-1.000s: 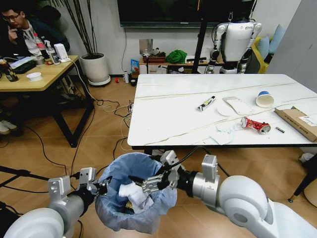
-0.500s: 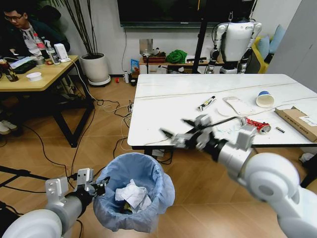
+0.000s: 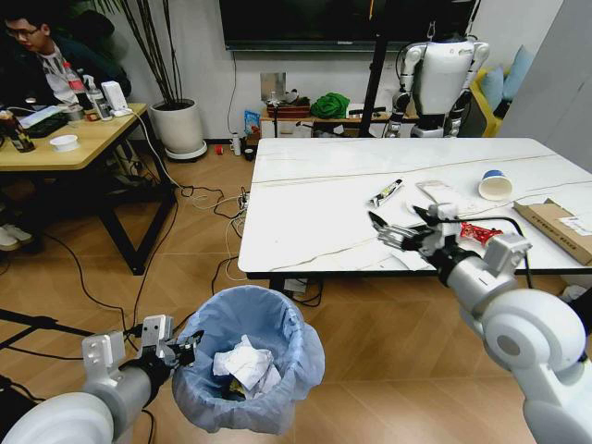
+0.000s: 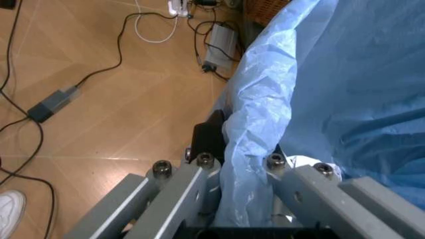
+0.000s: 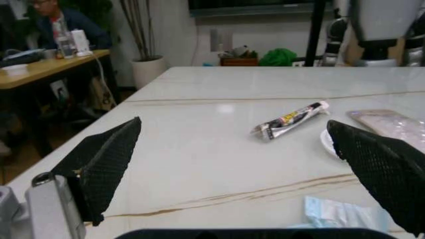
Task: Pick up the trash bin and place the trash from the table into it.
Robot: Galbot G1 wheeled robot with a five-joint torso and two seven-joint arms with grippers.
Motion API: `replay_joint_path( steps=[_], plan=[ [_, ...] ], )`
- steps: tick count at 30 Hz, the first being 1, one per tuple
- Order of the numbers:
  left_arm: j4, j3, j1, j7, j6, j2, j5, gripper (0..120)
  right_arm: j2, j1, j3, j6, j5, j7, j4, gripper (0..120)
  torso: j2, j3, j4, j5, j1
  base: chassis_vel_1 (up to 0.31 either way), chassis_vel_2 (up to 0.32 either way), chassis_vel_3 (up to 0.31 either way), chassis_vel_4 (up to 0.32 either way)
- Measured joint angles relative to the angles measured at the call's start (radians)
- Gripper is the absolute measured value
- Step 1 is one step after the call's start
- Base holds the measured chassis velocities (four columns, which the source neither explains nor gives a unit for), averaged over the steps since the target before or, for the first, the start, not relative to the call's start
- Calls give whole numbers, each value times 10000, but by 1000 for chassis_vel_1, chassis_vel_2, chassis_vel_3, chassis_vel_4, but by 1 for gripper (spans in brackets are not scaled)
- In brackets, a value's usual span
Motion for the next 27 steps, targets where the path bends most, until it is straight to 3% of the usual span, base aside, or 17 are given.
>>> replay_joint_path(
  steps=[8, 13, 27],
  plan=[
    [0, 23, -37, 47, 0, -34, 23, 3, 1456, -473, 784, 38, -1161, -123, 126, 100, 0, 0, 2, -1, 0, 0, 0, 0, 0],
    [0, 25, -70, 62, -1, -39, 22, 3, 1946, -705, 1105, 26, -1370, -265, 222, 100, 0, 0, 1, -1, 0, 0, 0, 0, 0],
    [0, 112, -177, 88, 0, -39, 22, 3, 2174, -1059, 1095, 10, -1435, -568, 462, 100, 0, 0, 2, -2, 0, 0, 0, 0, 0]
  ],
)
